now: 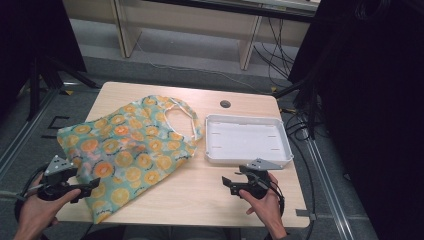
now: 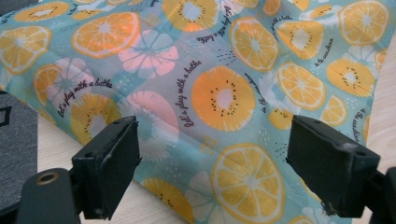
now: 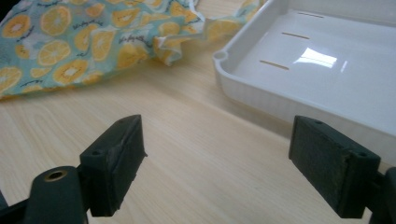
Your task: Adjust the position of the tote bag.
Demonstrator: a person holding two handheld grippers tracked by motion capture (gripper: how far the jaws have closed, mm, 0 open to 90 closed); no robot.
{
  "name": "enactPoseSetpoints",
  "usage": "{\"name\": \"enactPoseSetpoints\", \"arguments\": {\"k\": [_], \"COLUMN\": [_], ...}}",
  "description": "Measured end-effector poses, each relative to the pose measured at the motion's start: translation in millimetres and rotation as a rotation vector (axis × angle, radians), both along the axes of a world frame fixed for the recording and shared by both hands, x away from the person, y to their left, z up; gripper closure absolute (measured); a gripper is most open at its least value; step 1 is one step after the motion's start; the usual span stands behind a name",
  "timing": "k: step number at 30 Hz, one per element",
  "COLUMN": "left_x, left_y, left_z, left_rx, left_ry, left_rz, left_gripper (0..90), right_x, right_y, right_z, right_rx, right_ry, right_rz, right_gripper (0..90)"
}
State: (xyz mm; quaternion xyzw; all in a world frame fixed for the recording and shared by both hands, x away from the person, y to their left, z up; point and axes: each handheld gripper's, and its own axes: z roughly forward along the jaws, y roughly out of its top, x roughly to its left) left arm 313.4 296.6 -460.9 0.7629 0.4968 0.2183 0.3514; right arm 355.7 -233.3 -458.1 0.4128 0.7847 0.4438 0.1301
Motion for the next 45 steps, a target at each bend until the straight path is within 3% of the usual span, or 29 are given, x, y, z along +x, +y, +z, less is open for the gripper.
{"name": "enactPoseSetpoints", "arguments": {"k": [2,3,5,6,7,9,10,13,16,18,21,22,23,30,32,34,35,36,37,38,40,41,42,43,45], "left_x": [-0.9,-0.9,-0.9,-0.7,-0.7,1.0,0.1,1.7,1.0,0.2,1.3,1.8,1.2,1.7,1.0,1.7,1.3,2.4,1.6,1.8,0.5,1.1,1.8,4.9,4.4], "left_y": [0.7,0.9,-0.9,-1.2,0.6,2.6,0.7,2.5,2.8,1.5,3.9,5.7,5.2,3.3,4.5,3.2,3.9,5.1,3.7,4.9,4.4,5.6,6.1,5.6,4.6], "left_z": [1.2,1.3,0.4,0.1,1.0,0.9,0.5,0.3,0.9,-0.1,0.7,1.3,1.0,-0.7,-0.2,-1.5,-0.7,-0.6,-1.4,-1.3,-1.2,-0.8,-0.7,-2.6,-2.2], "left_rx": [0.014,0.016,-0.007,-0.012,0.011,0.023,0.005,0.014,0.021,-0.001,0.011,0.029,0.02,-0.002,0.016,-0.004,0.009,0.019,0.002,0.013,0.005,0.015,0.021,0.004,0.009], "left_ry": [0.006,0.007,0.0,-0.002,0.006,-0.004,-0.004,-0.012,-0.005,0.0,-0.007,-0.008,-0.004,-0.012,0.012,0.003,0.006,-0.005,-0.003,0.0,0.016,0.018,0.015,-0.011,0.004], "left_rz": [-0.002,-0.004,0.014,0.017,0.0,-0.027,-0.003,-0.028,-0.017,0.007,-0.004,-0.018,-0.006,0.01,0.01,0.016,0.015,0.0,0.024,0.011,0.036,0.023,0.01,-0.014,0.004], "left_gripper": [16.5,16.5,16.5,16.5,16.5,16.5,16.5,16.5,16.5,16.4,16.4,16.4,16.4,16.4,16.9,16.9,16.9,17.3,17.3,17.3,17.3,17.9,27.2,27.2,24.9], "right_x": [1.1,-0.9,3.9,4.1,3.3,7.9,8.3,13.7,20.2,23.9,29.7,32.5,37.4,53.1,60.6,74.0,74.0,82.4,86.5,86.5,92.4,94.0,94.6,94.6,96.9], "right_y": [3.5,8.0,14.2,17.5,23.8,32.5,39.4,53.9,69.6,78.5,95.0,98.7,108.1,132.9,141.3,149.6,149.6,154.9,156.8,156.8,160.7,162.1,165.3,165.3,166.7], "right_z": [-0.2,0.5,0.0,0.9,1.1,1.1,2.3,3.0,5.2,5.6,5.2,6.6,6.9,4.2,2.5,-1.8,-1.8,-6.8,-8.7,-8.7,-16.3,-19.6,-25.3,-25.3,-30.0], "right_rx": [0.008,0.029,0.0,-0.01,-0.001,-0.025,-0.024,-0.035,-0.055,-0.069,-0.082,-0.106,-0.117,-0.161,-0.202,-0.225,-0.225,-0.245,-0.264,-0.264,-0.285,-0.296,-0.347,-0.347,-0.394], "right_ry": [0.006,0.034,-0.014,0.001,0.019,-0.017,-0.001,-0.028,-0.034,-0.046,-0.055,-0.062,-0.073,-0.088,-0.098,-0.097,-0.097,-0.085,-0.057,-0.057,-0.021,-0.024,-0.018,-0.018,-0.016], "right_rz": [0.023,0.015,0.068,0.079,0.076,0.109,0.126,0.16,0.201,0.224,0.242,0.261,0.28,0.311,0.3,0.284,0.284,0.263,0.259,0.259,0.244,0.241,0.247,0.247,0.27], "right_gripper": [16.6,16.6,16.8,16.8,16.8,16.9,17.2,17.9,18.5,20.4,23.5,25.0,25.2,26.4,27.2,27.2,27.2,27.1,27.1,27.1,27.8,30.9,42.6,42.6,55.5]}}
